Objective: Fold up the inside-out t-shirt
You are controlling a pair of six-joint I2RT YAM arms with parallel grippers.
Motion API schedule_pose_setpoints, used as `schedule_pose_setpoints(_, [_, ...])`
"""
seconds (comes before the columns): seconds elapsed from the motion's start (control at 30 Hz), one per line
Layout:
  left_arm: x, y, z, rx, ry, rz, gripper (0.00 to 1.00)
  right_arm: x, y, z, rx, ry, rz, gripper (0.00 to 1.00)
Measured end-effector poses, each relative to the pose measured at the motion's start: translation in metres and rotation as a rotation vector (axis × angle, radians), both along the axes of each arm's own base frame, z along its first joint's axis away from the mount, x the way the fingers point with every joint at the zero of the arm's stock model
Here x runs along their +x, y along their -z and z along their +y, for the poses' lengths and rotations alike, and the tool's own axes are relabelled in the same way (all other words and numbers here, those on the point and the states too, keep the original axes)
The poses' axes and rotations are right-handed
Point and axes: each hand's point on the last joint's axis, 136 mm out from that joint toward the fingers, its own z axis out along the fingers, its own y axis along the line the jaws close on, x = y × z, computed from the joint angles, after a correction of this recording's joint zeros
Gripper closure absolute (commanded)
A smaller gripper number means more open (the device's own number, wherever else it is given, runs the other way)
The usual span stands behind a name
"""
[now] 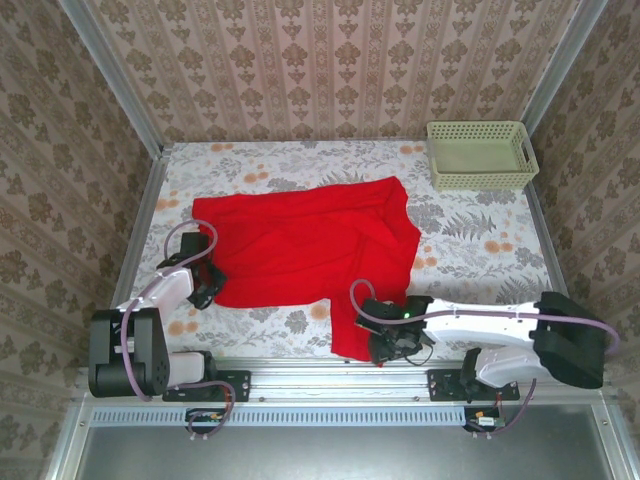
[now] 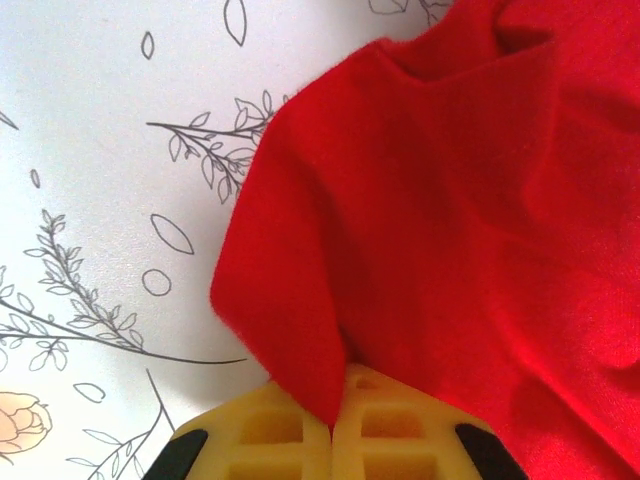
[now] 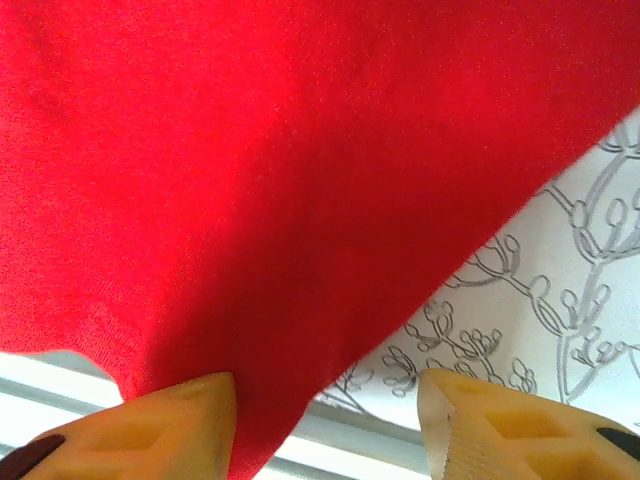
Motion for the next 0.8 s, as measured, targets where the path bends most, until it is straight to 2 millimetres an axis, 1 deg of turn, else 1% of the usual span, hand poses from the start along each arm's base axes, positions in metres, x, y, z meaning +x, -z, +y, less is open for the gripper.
schedule_pose_setpoints(0.1, [0.0,-0.001,-0.001,-0.005,0.006,-0.006,0.97,0.0,0.007,-0.001,-0.031,0.012,0.011,0.58])
schedule_pose_setpoints(0.17, [-0.002,-0.001,-0.001,-0.009,0.009,-0.011,0.98,0.002,0.008,-0.004,-0.059,0.027,0.011,0.67])
schedule_pose_setpoints(0.27, [-0.004,-0.002,0.001,-0.012,0.004,-0.017,0.99,0.004,0.007,-0.009,-0.103,0.04,0.008,0.8])
schedule_pose_setpoints(0.37, [-0.004,-0.005,0.003,-0.011,0.001,-0.027,0.99,0.008,0.005,-0.013,-0.131,0.053,-0.016,0.92])
schedule_pose_setpoints(0.43, [-0.003,-0.007,0.003,-0.013,0.0,-0.036,0.99,0.012,0.001,-0.021,-0.169,0.058,-0.04,0.96])
schedule_pose_setpoints(0.5, [-0.003,-0.009,0.003,-0.014,0.001,-0.041,0.99,0.017,-0.007,-0.031,-0.198,0.073,-0.067,0.98])
schedule_pose_setpoints(0.6, [-0.006,-0.009,0.001,-0.017,0.009,-0.033,0.99,0.03,-0.03,-0.038,-0.192,0.109,-0.119,1.0])
schedule_pose_setpoints(0.7, [-0.007,-0.009,-0.004,-0.026,0.02,-0.028,0.99,0.048,-0.053,-0.042,-0.163,0.158,-0.153,1.0])
schedule_pose_setpoints(0.8, [-0.004,-0.014,-0.005,-0.032,0.015,-0.029,0.99,0.072,-0.072,-0.046,-0.14,0.211,-0.169,1.0])
